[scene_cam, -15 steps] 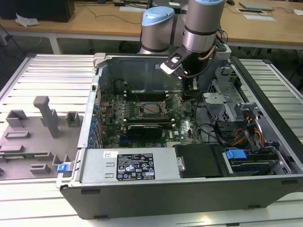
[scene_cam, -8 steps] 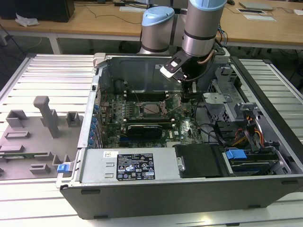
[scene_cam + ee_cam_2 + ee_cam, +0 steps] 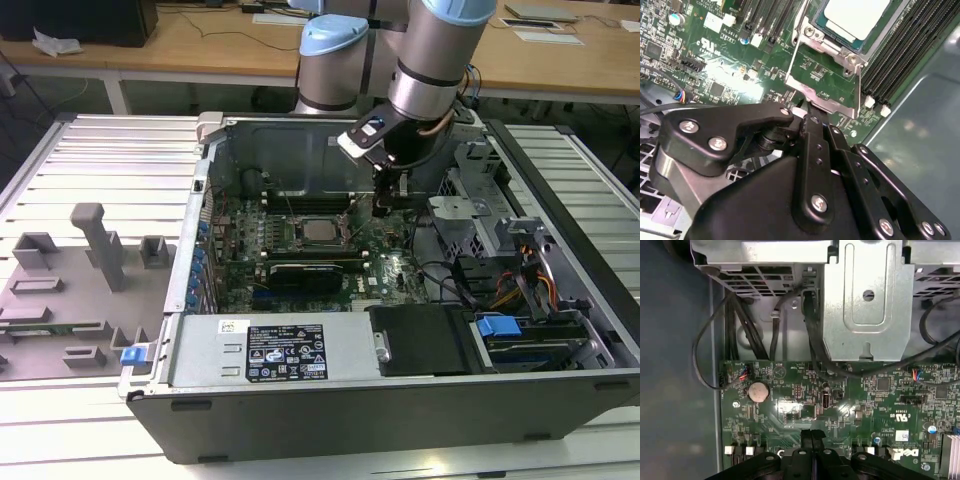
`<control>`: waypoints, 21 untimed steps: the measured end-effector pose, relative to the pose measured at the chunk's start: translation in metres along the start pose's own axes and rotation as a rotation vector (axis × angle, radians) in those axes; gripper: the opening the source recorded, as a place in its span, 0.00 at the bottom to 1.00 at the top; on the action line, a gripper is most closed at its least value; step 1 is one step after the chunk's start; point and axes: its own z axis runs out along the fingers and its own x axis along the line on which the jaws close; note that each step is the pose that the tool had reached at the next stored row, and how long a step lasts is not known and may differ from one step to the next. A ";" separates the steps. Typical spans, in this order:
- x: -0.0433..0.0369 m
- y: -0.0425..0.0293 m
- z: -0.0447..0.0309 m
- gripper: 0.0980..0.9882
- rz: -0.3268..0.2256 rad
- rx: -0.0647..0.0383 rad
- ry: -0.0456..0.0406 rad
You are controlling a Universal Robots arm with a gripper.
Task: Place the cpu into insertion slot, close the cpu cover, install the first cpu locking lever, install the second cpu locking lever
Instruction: 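Close the cpu cover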
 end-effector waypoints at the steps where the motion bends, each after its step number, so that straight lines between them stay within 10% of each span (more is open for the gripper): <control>1: 0.0000 -0.0039 0.0004 0.01 0.000 -0.001 0.0001; 10: 0.0001 -0.0397 0.0036 0.01 0.000 -0.022 0.0000; 15: 0.0002 -0.0434 0.0040 0.01 -0.001 -0.028 0.0001; 21: 0.0001 -0.0591 0.0064 0.01 -0.002 -0.087 -0.0002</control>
